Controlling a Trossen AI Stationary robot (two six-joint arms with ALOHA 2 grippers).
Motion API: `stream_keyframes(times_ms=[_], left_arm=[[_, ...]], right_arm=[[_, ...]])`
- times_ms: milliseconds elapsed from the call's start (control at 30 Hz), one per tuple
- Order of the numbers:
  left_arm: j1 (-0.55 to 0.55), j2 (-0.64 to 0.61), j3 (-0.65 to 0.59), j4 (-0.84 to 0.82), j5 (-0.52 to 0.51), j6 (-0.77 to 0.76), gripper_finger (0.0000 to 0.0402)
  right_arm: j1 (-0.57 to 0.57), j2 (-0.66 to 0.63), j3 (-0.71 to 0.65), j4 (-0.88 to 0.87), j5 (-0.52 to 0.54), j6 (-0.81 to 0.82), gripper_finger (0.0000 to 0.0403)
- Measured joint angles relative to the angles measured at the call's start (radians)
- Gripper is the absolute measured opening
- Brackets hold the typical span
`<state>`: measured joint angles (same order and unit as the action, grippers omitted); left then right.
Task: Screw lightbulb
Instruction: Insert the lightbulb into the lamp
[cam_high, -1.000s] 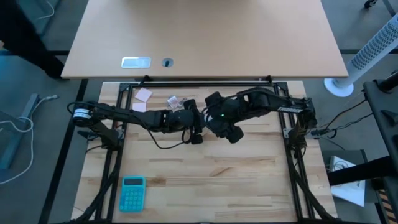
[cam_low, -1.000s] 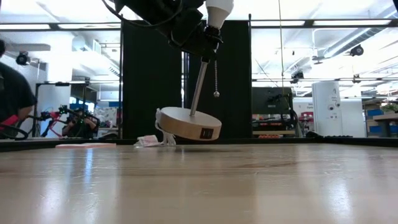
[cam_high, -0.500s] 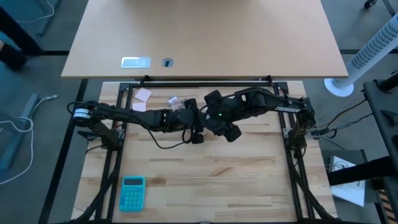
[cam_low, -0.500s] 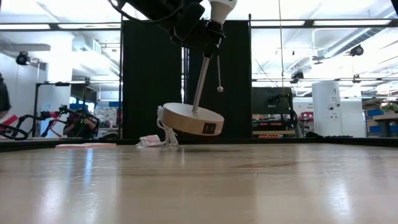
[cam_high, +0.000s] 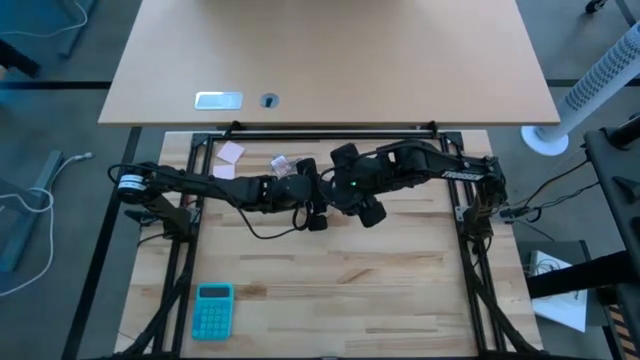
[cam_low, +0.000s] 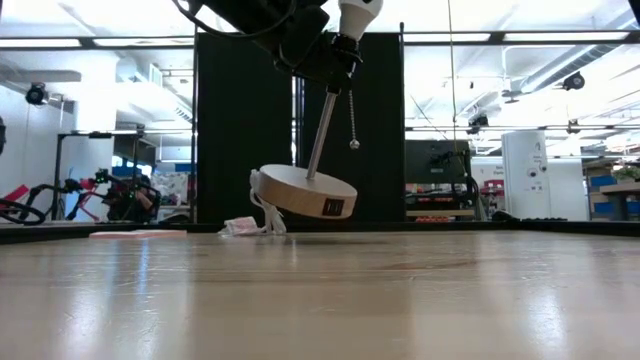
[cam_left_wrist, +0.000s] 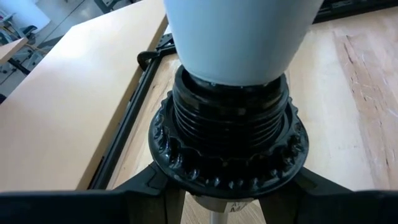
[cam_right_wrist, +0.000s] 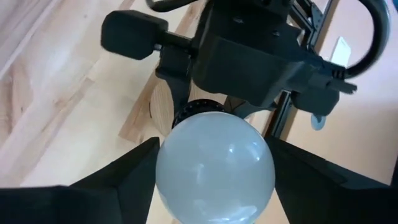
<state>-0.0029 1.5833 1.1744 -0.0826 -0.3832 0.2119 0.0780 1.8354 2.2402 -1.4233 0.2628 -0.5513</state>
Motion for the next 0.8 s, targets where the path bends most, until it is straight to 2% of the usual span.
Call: stream_keyframes(times_ms=[467, 800], left_arm=[[0.0, 0.002, -0.003, -0.011, 0.001, 0.011, 0.0145], [0.0, 0.002, -0.003, -0.005, 0.005, 0.011, 0.0145]], right_arm=[[0.0, 0.025, 0.0, 0.027, 0.009, 0.432, 0.0273], [-0.001, 0.025, 0.0, 0.03, 0.009, 0.657, 0.0276]])
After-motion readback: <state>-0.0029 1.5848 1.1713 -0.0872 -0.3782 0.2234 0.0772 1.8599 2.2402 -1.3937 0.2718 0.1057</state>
